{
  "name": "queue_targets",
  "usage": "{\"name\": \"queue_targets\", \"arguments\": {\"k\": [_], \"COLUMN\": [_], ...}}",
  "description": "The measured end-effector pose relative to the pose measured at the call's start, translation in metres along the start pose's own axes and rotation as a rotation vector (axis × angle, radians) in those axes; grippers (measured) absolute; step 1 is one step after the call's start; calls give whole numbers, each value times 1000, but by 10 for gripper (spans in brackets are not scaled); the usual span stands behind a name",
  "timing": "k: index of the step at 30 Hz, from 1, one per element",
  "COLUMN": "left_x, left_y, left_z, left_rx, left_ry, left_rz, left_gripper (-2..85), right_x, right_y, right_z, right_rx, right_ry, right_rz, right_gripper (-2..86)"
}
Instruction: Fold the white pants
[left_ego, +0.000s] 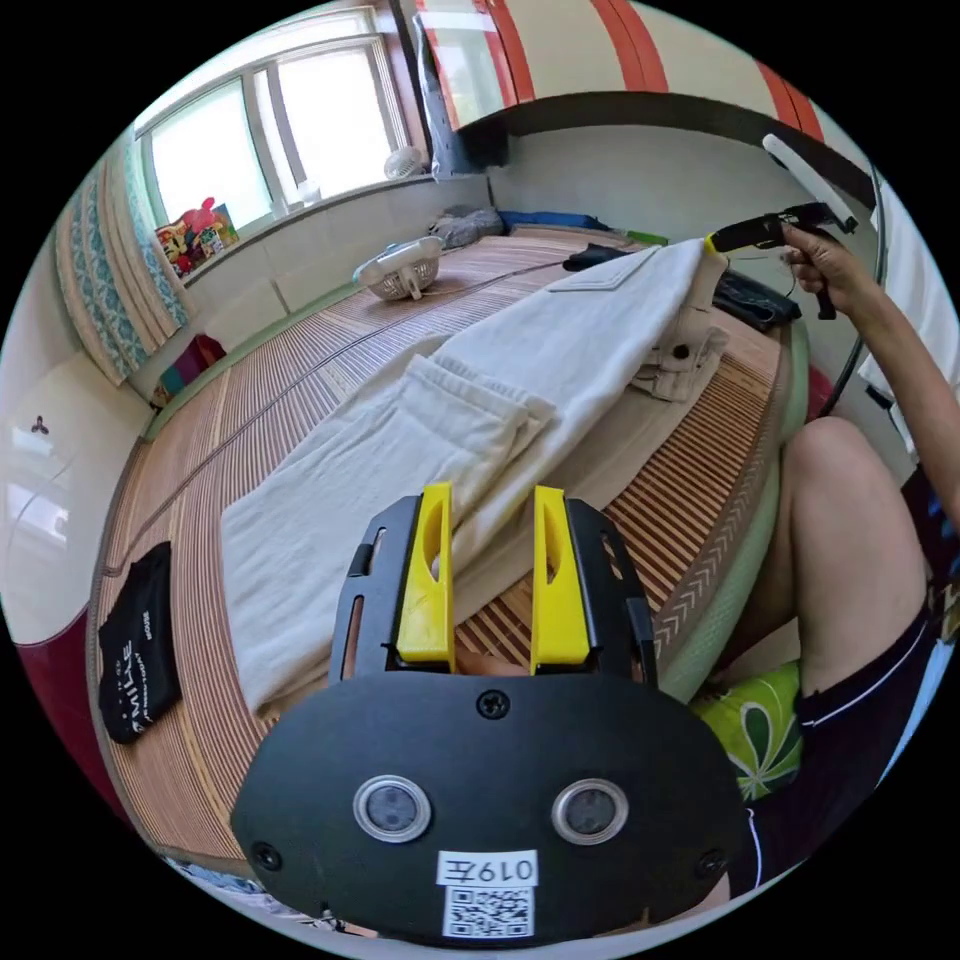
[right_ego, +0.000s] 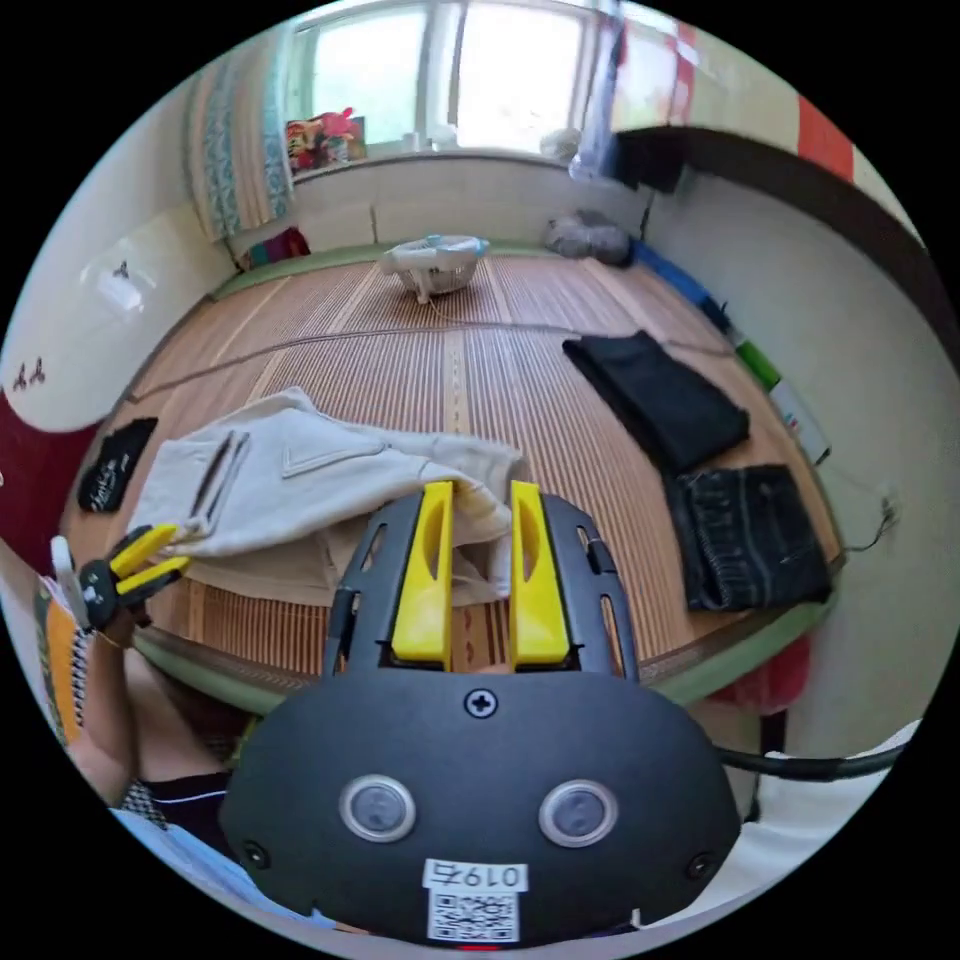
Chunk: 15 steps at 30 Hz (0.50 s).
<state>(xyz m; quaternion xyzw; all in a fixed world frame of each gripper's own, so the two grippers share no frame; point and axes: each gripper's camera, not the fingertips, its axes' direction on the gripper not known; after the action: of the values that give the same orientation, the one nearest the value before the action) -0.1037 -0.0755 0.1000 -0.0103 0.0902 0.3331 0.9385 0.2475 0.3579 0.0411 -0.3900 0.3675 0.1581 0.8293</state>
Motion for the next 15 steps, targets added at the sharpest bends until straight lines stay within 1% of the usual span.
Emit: {"name": "queue_targets", "arguments": {"k": [2,4,5,7,8,9,10,11,12,13,15], "left_x": [8,15,17,17,16,15,15,15,17,17,18], "left_y": [-3,-6,-7,-11,-12,-14,-15,-17,-20,-21,-26], "left_z": [13,22,21,15,13,14,15,18,21,21,19], "left_rx": [-50,-70,-58,-31,-16,-25,-33,-46,-54,-57,-58], "left_ry": [-11,-41,-48,-20,6,21,24,16,2,5,39], "left_rz": [32,41,29,9,-4,-12,-11,-3,4,4,4], "left_gripper": [111,108,106,99,98,98,98,99,101,100,97], "right_x": [-2,-16,-26,-39,-43,-45,-47,-50,-54,-57,-78], "right_y": [18,37,52,76,89,97,100,102,100,98,101], "right_z": [4,10,4,-14,-30,-49,-58,-76,-87,-89,-89], "right_rx": [1,-45,-20,67,150,250,299,374,402,407,464], "right_ry": [18,104,187,329,452,532,537,474,347,280,67], "right_rz": [-6,-35,-39,-46,-18,1,-2,-13,-30,-40,-94], "right_gripper": [54,61,60,40,21,3,1,-4,-5,-6,-6]}}
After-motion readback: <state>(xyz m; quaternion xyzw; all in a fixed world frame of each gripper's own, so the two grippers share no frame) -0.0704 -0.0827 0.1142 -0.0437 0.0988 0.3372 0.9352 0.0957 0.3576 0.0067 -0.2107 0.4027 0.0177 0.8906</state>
